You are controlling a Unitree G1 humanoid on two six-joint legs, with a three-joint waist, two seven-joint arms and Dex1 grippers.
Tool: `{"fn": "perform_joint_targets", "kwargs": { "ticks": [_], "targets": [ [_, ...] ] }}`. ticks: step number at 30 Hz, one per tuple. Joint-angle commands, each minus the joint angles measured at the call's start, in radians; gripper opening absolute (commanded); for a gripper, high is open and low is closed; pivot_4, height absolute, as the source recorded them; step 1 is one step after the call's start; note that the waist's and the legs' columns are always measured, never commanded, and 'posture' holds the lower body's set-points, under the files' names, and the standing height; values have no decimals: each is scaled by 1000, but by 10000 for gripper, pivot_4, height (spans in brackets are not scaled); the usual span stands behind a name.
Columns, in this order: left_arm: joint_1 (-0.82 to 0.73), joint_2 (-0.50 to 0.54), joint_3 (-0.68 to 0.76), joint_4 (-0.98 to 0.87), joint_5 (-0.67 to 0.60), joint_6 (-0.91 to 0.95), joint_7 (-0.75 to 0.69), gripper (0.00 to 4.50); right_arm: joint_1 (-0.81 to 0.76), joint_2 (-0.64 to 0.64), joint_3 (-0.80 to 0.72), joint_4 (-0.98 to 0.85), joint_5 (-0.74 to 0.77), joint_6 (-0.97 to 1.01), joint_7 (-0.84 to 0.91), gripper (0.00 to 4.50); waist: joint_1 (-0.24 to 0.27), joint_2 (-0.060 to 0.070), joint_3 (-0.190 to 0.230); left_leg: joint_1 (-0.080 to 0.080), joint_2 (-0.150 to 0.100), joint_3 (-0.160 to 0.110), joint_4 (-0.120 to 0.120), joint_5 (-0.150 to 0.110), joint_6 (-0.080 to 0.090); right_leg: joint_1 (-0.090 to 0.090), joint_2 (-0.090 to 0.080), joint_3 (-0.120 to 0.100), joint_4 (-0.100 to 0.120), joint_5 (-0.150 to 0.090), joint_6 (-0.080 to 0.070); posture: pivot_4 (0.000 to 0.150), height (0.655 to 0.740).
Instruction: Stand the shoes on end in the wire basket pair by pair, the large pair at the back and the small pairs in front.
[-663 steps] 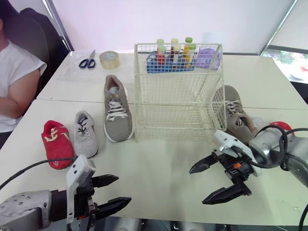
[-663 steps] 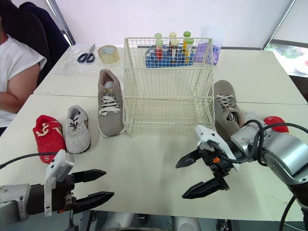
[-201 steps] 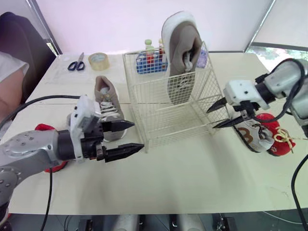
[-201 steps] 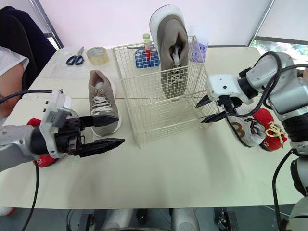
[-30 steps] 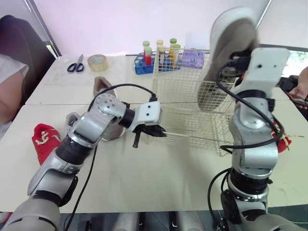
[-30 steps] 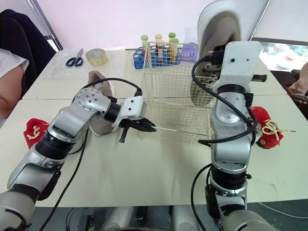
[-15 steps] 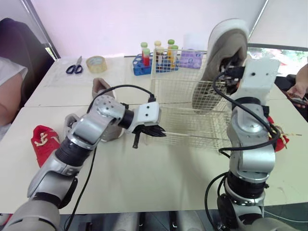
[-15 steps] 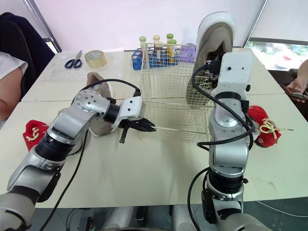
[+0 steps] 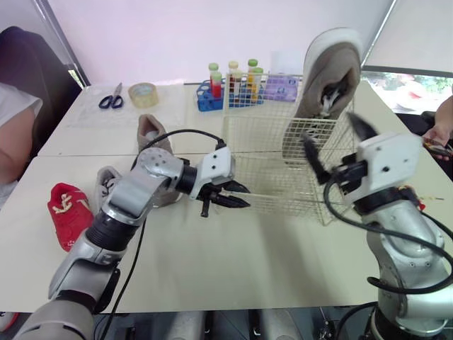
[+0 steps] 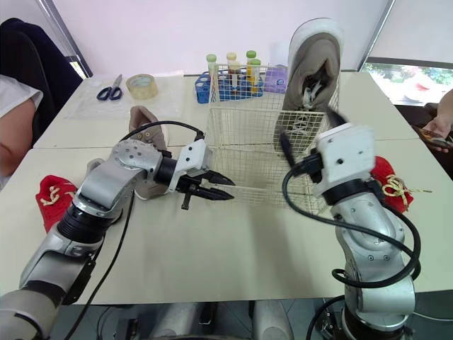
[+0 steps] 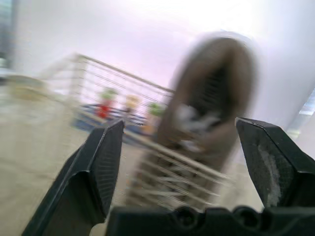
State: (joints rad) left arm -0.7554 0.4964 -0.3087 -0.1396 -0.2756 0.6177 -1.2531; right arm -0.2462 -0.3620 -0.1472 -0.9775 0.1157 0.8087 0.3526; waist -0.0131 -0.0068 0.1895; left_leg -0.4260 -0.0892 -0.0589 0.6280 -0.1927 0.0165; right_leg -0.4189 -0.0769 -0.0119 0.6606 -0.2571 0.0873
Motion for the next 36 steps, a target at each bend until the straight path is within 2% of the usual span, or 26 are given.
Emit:
{"fn": "perform_joint_targets", "kwargs": {
  "ticks": [1,4,6,9,11,14,16,18,20,25,28,29,33,36],
  "targets": [
    [-14,0,79,-74,-85,77,38,30053,-75,-5,-48,-13,175,89,85,38595,-1,-1,0,0,0,0,0,0,0,0,0,0,0,0,0,1500,7400],
    [-4,28,133,-141,-168,168,52,44551,-213,-62,-125,61,387,211,194,38595,-2,-1,1,0,0,0,1,0,0,0,-1,0,-1,-1,-3,1500,7400],
    [4,51,176,-171,-209,199,69,44551,-288,-108,-192,110,523,298,239,38595,0,-1,1,-1,0,0,1,0,1,0,-1,0,-2,-1,-3,1500,7400],
    [-39,95,404,-184,-340,339,178,44551,-426,-247,-303,254,780,446,350,38595,3,-1,2,-1,0,-1,0,-1,1,1,-1,-1,-4,-1,-3,1500,7400],
    [-80,148,536,-143,-359,415,283,44551,-492,-324,-321,340,842,456,382,38595,2,-3,4,-3,0,-1,0,-1,2,0,-1,-2,-5,-1,-3,1500,7400],
    [-117,208,626,-73,-348,459,397,44551,-545,-382,-310,414,891,430,398,38595,0,-3,4,-3,0,-1,-1,-2,3,1,-1,-2,-7,0,0,1500,7400],
    [-134,328,581,58,-227,444,465,45000,-560,-445,-251,433,909,402,489,44466,2,-3,4,-2,0,0,-1,-3,4,2,-1,-2,-9,0,0,1500,7400],
    [-187,423,485,245,-117,467,522,45000,-553,-522,-147,461,853,346,587,44786,1,-3,4,-2,0,0,-2,-3,4,1,-2,-2,-9,0,0,1500,7400],
    [-241,449,416,386,-61,475,548,45000,-548,-562,-83,478,820,298,634,44786,2,-5,4,-2,0,0,-2,-3,4,1,-1,-2,-10,0,0,1500,7400],
    [-395,422,271,756,58,386,498,45000,-537,-635,38,490,746,160,782,44786,18,-7,4,-4,-1,0,-1,-4,4,-1,-3,-2,-14,2,2,1500,7400],
    [-485,385,249,928,84,348,454,45000,-530,-648,74,505,698,97,808,44786,25,-8,4,-14,-1,1,2,-5,5,-8,-3,-2,-14,4,5,1500,7400],
    [-504,375,243,967,94,331,442,45000,-516,-658,83,509,678,82,814,44786,26,-8,4,-20,-1,1,3,-4,5,-12,-3,-2,-13,6,7,1500,7400],
    [-553,320,258,1093,112,261,418,45000,-461,-680,108,512,605,33,800,44786,26,-8,4,-24,-2,1,3,-5,5,-16,-4,-1,-14,8,7,1500,7400],
    [-584,283,279,1147,111,231,416,45000,-405,-680,77,476,610,41,764,44786,27,-8,4,-26,-2,1,3,-4,5,-18,-4,-1,-13,8,7,1500,7400]
  ]
}}
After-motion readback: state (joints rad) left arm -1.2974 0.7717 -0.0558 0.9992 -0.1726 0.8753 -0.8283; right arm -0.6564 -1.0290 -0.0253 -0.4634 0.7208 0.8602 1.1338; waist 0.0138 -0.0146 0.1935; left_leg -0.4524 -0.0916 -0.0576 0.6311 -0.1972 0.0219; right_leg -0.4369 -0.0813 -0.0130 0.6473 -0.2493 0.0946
